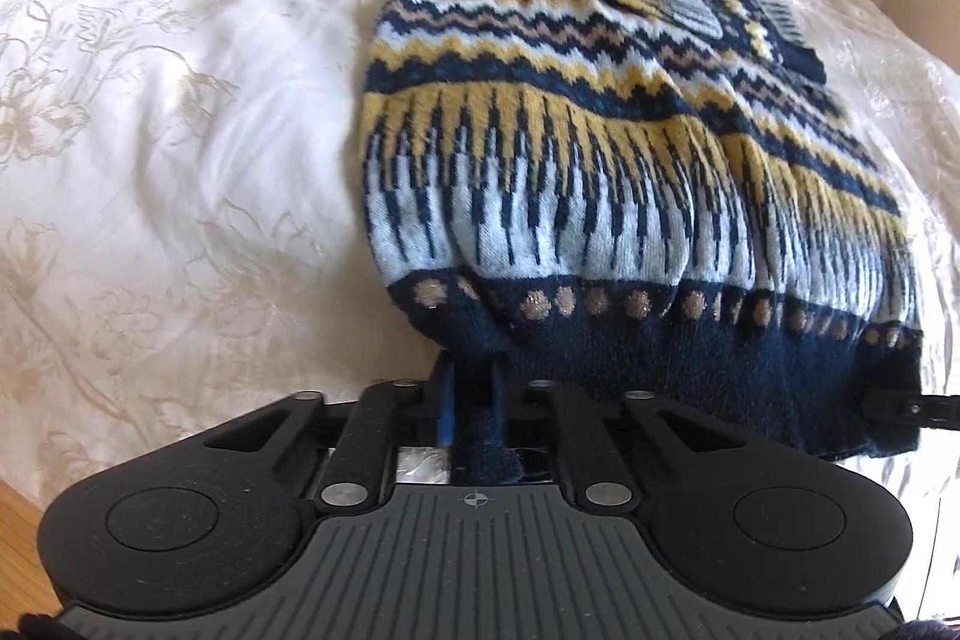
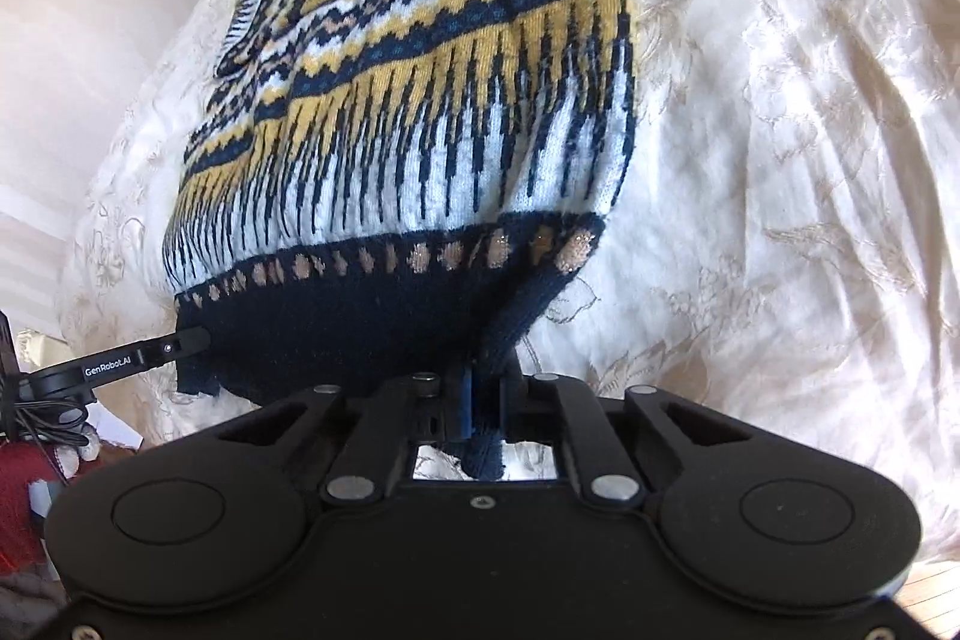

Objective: Fold small clothes
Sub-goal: 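Close both grippers on the navy ribbed hem, then lift the hem with both grippers and fold it toward the collar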

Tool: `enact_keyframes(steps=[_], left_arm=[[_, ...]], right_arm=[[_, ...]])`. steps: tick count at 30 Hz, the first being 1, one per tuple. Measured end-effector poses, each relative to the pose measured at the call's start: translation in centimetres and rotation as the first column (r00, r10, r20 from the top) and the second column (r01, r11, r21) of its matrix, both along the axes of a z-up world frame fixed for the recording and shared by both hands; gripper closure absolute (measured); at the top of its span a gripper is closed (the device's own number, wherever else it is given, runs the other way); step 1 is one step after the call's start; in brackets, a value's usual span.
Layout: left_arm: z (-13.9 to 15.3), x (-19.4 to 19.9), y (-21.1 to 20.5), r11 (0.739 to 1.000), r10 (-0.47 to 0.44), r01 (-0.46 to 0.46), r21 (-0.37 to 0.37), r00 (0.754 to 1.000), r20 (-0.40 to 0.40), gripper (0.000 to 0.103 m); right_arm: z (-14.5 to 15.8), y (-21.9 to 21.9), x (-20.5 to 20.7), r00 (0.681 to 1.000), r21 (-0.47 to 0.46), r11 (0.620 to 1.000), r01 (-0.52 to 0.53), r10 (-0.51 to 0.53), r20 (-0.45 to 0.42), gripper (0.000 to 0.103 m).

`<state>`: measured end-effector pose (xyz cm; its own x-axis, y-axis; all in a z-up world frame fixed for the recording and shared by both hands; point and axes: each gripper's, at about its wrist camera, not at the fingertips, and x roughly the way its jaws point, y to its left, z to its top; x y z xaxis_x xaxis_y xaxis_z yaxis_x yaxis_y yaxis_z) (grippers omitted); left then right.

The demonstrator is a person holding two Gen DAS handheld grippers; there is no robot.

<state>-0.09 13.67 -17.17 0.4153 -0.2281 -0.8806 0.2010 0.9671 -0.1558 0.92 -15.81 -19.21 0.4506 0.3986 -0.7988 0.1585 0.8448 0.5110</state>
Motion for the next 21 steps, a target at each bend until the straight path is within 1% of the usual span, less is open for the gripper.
enact_keyframes(steps=[3, 7, 9, 10, 12, 16, 18, 19, 20, 21], left_arm=[[0.1, 0.0, 0.7, 1.000, 0.008, -0.009, -0.014, 1.000, -0.014, 0.096], [-0.9, 0.5, 0.4, 1.000, 0.006, -0.006, 0.001, 0.999, -0.051, 0.093], [-1.5, 0.8, 0.0, 1.000, 0.004, -0.002, 0.017, 0.998, -0.065, 0.085], [-1.6, 0.9, -0.1, 1.000, 0.001, 0.000, 0.016, 0.998, -0.067, 0.082], [-1.8, 1.2, -0.4, 1.000, -0.004, 0.005, 0.011, 0.998, -0.070, 0.072], [-2.0, 1.4, -1.1, 1.000, -0.013, 0.015, 0.026, 0.998, -0.061, 0.066], [-2.0, 1.3, -1.1, 1.000, -0.009, 0.010, 0.023, 0.998, -0.058, 0.067], [-2.0, 1.3, -1.1, 1.000, -0.013, 0.014, 0.017, 0.998, -0.057, 0.071], [-2.0, 1.3, -1.1, 1.000, -0.019, 0.020, 0.009, 0.998, -0.060, 0.087], [-1.9, 1.2, -1.0, 1.000, -0.016, 0.016, 0.010, 0.998, -0.064, 0.097]], right_arm=[[0.6, -0.3, -0.5, 1.000, 0.015, 1.000, -0.002, 0.002, 0.016, 0.090], [0.3, -0.6, -0.5, 1.000, 0.015, 1.000, -0.002, 0.002, -0.006, 0.090], [-0.2, -0.8, -0.3, 1.000, 0.016, 1.000, 0.003, -0.003, -0.027, 0.090], [-0.5, -0.9, -0.1, 0.999, 0.015, 1.000, 0.008, -0.007, -0.040, 0.090], [-0.5, -0.8, 0.1, 0.999, 0.013, 1.000, 0.006, -0.006, -0.043, 0.089], [-0.4, -0.6, 0.2, 0.999, 0.004, 1.000, -0.005, 0.005, -0.048, 0.089], [-0.5, -0.6, 0.3, 0.999, 0.005, 1.000, -0.004, 0.004, -0.052, 0.089], [-0.5, -0.6, 0.3, 0.999, 0.006, 1.000, -0.003, 0.003, -0.054, 0.089], [-0.5, -0.6, 0.3, 0.998, 0.006, 1.000, -0.002, 0.002, -0.055, 0.089], [-0.5, -0.6, 0.3, 0.998, 0.005, 1.000, -0.003, 0.003, -0.057, 0.089]])
